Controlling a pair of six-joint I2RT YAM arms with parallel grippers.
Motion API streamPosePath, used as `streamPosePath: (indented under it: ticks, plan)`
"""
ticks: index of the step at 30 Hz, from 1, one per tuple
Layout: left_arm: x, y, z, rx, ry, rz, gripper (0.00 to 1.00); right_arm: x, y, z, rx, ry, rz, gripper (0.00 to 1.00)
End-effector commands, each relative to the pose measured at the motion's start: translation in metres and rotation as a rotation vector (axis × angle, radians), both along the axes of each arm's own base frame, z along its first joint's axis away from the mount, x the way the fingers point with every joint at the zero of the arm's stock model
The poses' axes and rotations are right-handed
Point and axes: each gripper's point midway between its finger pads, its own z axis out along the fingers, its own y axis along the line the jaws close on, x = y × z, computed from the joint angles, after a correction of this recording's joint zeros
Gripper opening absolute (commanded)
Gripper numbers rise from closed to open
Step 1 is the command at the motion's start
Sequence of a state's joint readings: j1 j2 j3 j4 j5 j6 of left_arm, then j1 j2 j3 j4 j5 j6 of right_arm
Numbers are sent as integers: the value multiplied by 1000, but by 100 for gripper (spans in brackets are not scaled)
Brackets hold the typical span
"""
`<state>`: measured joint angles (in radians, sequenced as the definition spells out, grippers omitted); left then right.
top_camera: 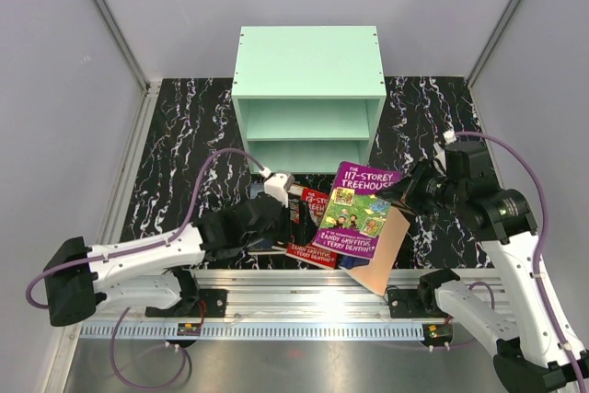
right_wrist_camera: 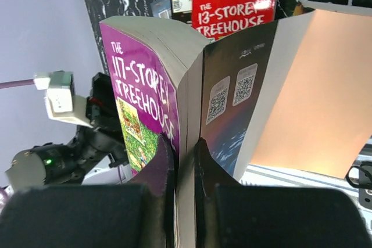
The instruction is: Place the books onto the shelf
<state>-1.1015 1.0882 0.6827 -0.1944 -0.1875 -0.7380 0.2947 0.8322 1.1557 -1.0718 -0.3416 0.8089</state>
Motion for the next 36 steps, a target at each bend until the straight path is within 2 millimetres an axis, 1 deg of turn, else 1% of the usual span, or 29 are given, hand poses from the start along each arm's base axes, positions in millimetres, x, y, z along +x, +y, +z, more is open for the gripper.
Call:
streamPosePath:
  ticks: [1, 2, 6, 7, 8, 9, 10, 11, 12, 13, 16, 19, 20, 22, 23, 24, 25, 27, 28, 29, 30, 31, 32, 33, 34, 36]
  plan:
    - [6, 1, 17, -62, -39, 36, 99, 6, 18, 55, 118, -162, 75, 0]
    - [5, 2, 18, -59, -38, 37, 99, 6, 20, 54, 127, -155, 79, 0]
    - [5, 10, 21, -52, -46, 50, 99, 7, 27, 67, 194, -181, 89, 0]
    - [5, 11, 27, -69, -55, 52, 99, 8, 27, 65, 188, -181, 88, 0]
    - [5, 12, 30, -84, -62, 54, 99, 9, 26, 61, 175, -181, 89, 0]
    - [5, 8, 39, -127, -75, 49, 99, 11, 25, 56, 162, -170, 80, 0]
    - [3, 10, 46, -168, -85, 49, 99, 12, 25, 52, 160, -166, 80, 0]
    - [2, 10, 53, -207, -97, 47, 99, 11, 27, 40, 164, -133, 82, 0]
    - [2, 7, 65, -264, -114, 43, 99, 9, 27, 37, 171, -131, 83, 0]
    - [0, 10, 72, -308, -122, 50, 99, 9, 28, 27, 176, -112, 80, 0]
    - [-3, 17, 88, -386, -148, 56, 99, 5, 26, 22, 187, -112, 65, 0]
    - [-7, 18, 97, -447, -168, 36, 99, 4, 25, 17, 181, -104, 63, 0]
    - [-11, 16, 100, -469, -170, 11, 99, 4, 25, 16, 179, -103, 66, 0]
    - [-15, 10, 100, -474, -166, -23, 99, 6, 27, 14, 188, -104, 66, 0]
    - [-20, 3, 105, -492, -161, -64, 99, 7, 28, 14, 197, -101, 65, 0]
    - [-20, -4, 96, -467, -138, -83, 99, 7, 29, 13, 203, -99, 64, 0]
    - [-23, -11, 98, -471, -122, -112, 99, 9, 31, 12, 213, -97, 68, 0]
    - [-24, -23, 82, -446, -69, -133, 99, 10, 32, 12, 220, -98, 69, 0]
    - [-23, -27, 80, -455, -63, -133, 99, 11, 32, 11, 222, -101, 69, 0]
    - [-31, -36, 92, -520, -61, -190, 99, 12, 32, 10, 220, -101, 66, 0]
    - [-33, -40, 83, -531, -28, -197, 99, 13, 32, 10, 219, -102, 64, 0]
    - [-36, -44, 85, -557, -23, -213, 99, 13, 32, 8, 219, -100, 63, 0]
    - [-40, -49, 97, -612, -37, -251, 97, 14, 32, 6, 218, -99, 58, 0]
    - [-40, -51, 95, -618, -29, -257, 95, 14, 32, 5, 220, -100, 57, 0]
    - [-41, -53, 96, -629, -27, -262, 88, 15, 32, 1, 221, -94, 54, 0]
    - [-40, -56, 99, -645, -31, -264, 79, 16, 32, -5, 225, -89, 48, 0]
